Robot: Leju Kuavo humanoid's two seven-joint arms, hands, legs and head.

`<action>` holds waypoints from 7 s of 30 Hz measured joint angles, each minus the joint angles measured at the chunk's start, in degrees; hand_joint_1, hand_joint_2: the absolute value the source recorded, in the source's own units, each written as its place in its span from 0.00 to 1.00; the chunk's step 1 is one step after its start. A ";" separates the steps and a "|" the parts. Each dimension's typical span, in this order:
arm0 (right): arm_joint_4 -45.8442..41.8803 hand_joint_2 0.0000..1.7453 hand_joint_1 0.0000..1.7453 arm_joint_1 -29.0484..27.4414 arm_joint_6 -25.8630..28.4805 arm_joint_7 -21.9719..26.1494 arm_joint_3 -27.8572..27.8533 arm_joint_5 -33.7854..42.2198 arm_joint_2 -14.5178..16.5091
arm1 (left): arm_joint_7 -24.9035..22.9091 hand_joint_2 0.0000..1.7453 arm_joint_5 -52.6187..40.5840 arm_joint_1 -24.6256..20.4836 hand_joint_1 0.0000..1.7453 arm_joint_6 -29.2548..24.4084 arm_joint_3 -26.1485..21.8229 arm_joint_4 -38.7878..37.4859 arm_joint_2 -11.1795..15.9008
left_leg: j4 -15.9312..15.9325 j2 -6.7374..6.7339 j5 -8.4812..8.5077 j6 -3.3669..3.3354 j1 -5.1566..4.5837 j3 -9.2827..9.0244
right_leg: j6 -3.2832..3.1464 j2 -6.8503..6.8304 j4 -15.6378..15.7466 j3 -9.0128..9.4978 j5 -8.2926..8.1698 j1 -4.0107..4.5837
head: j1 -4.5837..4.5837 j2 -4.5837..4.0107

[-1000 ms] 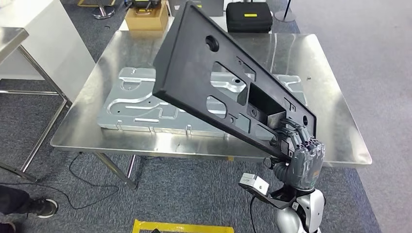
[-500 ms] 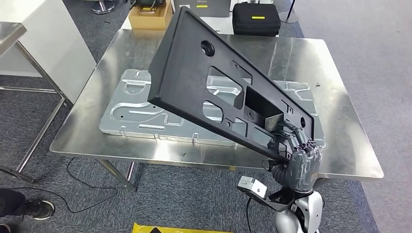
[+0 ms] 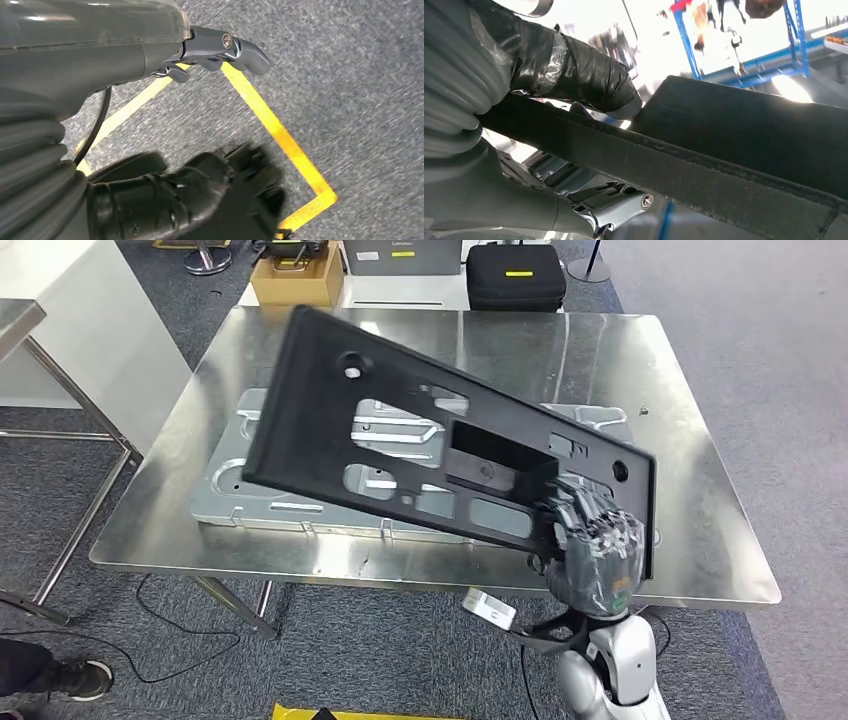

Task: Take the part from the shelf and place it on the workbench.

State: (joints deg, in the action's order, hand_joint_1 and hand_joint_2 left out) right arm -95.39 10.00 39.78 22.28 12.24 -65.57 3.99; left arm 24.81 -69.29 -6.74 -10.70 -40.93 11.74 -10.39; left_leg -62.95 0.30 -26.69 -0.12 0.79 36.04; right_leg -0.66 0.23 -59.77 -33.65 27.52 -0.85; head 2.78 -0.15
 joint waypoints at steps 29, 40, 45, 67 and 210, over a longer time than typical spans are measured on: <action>45.74 1.00 1.00 39.34 -7.00 -30.90 10.86 -19.52 -4.72 | -3.17 0.00 -3.64 -3.03 0.00 3.01 5.25 0.00 -1.31 | -5.40 0.01 0.17 0.15 -0.11 4.61 | -0.28 -0.27 0.61 -0.86 -1.34 0.08 | -0.03 0.00; 56.17 1.00 0.94 39.99 -9.43 -33.70 18.34 -19.54 -4.94 | -3.40 0.00 -3.45 -3.60 0.00 3.04 6.00 0.00 -1.51 | 4.28 0.13 2.45 -2.41 -0.10 0.06 | 2.31 -0.21 -12.23 -7.63 4.83 0.06 | 0.06 0.00; 60.15 1.00 0.96 38.20 -10.40 -33.54 19.50 -19.48 -4.67 | -3.37 0.00 -3.09 -3.51 0.00 3.09 6.32 0.00 -1.55 | 4.07 0.59 1.93 -2.26 -0.15 -0.52 | 1.99 -0.24 -6.22 -5.90 -1.02 -0.01 | 0.07 0.00; 64.70 0.00 0.00 35.69 -5.89 -32.25 19.54 -19.39 -3.00 | -3.21 0.00 -2.47 -3.18 0.00 2.93 6.42 0.00 -1.57 | 4.23 0.10 1.65 -1.56 -0.17 -1.19 | 1.61 -0.13 -0.71 -2.65 -1.61 0.22 | 0.01 0.00; -11.91 0.00 0.00 -25.49 0.04 16.68 -11.19 36.55 9.43 | -2.39 0.00 4.49 3.06 0.00 -8.32 -1.39 -0.02 -0.63 | -10.91 -0.68 -9.27 -0.17 -0.64 2.09 | -1.14 -0.54 1.77 0.64 -0.67 0.59 | -0.29 0.00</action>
State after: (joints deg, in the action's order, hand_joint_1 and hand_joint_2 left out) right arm -107.30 -15.49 39.82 38.96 1.05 -29.02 13.42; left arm 22.43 -64.81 -3.68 -19.02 -42.33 11.72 -11.02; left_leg -73.86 -0.38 -35.97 -0.29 0.16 38.13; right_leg -1.80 -0.31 -58.00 -33.01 26.85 -0.26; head 2.49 -0.15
